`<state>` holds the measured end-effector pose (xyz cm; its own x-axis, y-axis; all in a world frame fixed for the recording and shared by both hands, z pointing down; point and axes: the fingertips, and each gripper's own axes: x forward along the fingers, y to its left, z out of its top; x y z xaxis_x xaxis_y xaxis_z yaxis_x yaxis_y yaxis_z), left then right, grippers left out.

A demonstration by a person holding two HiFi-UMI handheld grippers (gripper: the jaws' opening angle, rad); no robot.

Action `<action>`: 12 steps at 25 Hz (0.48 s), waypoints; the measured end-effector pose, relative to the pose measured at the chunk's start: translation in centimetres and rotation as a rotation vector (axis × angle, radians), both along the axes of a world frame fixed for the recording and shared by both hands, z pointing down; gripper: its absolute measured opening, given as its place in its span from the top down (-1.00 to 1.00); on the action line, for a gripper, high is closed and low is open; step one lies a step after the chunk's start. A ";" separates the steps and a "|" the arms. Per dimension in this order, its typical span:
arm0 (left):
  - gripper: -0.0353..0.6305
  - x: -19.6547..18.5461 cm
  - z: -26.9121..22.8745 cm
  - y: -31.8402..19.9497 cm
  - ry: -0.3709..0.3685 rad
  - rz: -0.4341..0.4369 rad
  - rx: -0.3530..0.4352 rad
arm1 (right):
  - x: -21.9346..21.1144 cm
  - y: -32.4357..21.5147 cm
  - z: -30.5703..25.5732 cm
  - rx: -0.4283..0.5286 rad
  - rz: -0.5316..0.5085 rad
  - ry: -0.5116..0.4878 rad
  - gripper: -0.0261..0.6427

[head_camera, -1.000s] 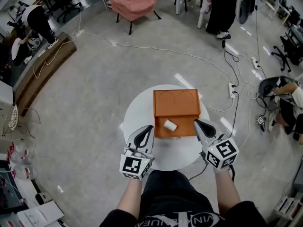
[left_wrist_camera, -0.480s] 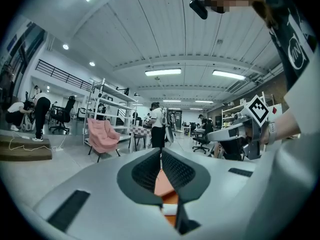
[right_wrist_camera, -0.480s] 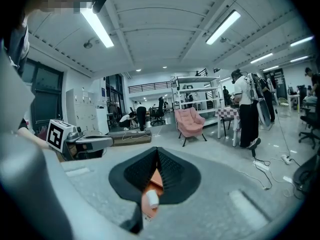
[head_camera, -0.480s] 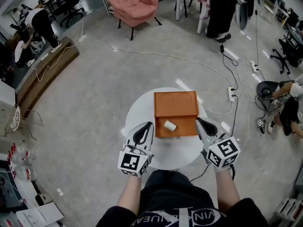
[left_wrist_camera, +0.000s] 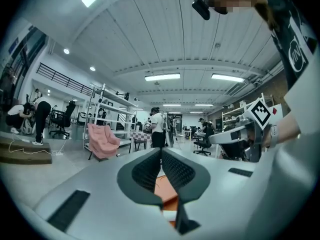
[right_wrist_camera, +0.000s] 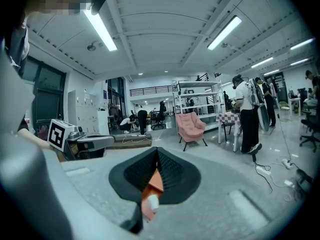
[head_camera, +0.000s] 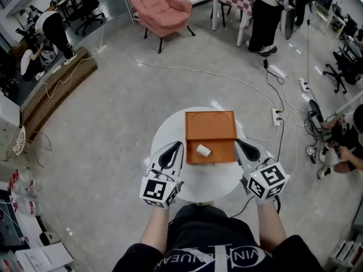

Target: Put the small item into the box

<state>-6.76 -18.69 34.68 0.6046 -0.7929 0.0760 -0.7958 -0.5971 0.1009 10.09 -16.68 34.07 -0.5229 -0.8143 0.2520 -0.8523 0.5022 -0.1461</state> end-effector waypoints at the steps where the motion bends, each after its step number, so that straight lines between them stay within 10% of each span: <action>1: 0.84 -0.1 -0.2 0.0 0.002 -0.003 0.003 | -0.1 0.0 -0.2 0.004 -0.002 -0.001 0.90; 12: 0.84 -1.1 -1.6 -0.2 0.014 -0.027 0.036 | -0.5 0.1 -1.7 0.047 0.005 -0.016 0.90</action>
